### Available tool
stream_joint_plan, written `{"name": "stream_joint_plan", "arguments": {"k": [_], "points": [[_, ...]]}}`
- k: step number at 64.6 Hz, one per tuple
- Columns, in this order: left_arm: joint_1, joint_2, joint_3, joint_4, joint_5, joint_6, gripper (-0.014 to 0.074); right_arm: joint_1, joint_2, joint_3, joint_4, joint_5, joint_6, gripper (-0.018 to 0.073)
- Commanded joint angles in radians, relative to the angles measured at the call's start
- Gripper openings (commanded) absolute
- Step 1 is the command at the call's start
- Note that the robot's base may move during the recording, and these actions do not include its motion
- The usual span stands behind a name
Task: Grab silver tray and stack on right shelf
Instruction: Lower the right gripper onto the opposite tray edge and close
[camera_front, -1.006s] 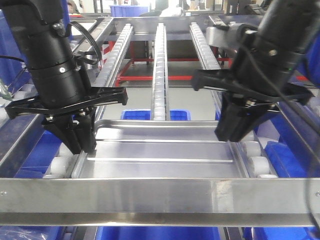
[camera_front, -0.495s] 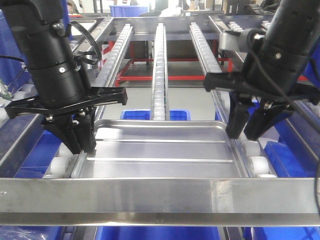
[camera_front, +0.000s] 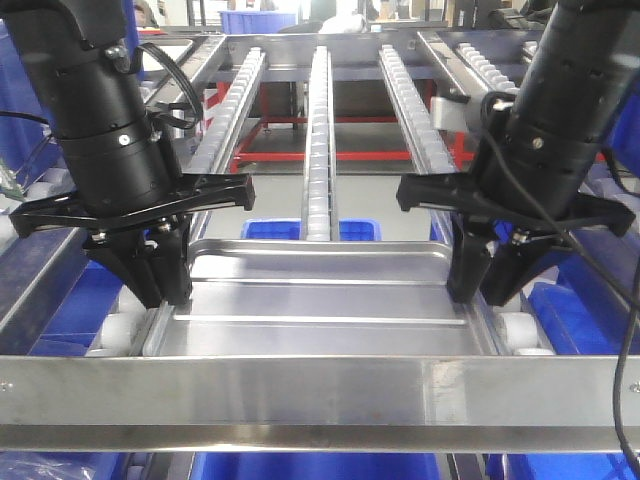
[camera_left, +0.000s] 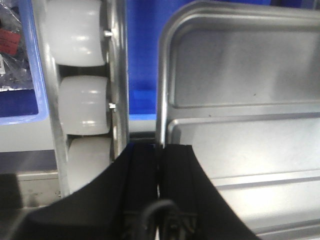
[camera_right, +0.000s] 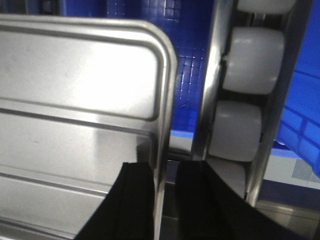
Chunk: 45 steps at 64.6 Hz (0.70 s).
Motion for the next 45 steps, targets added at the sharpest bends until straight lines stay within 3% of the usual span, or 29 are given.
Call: {"name": "stream_joint_plan", "arguments": {"k": [1, 45], "points": [[-0.007, -0.046, -0.021, -0.003, 0.028, -0.001, -0.0101, 0.0, -0.042, -0.03, 0.0, -0.032, 0.005, 0.0267], [-0.007, -0.046, -0.021, -0.003, 0.028, -0.001, -0.0101, 0.0, -0.026, -0.03, 0.005, -0.038, 0.005, 0.0267]]}}
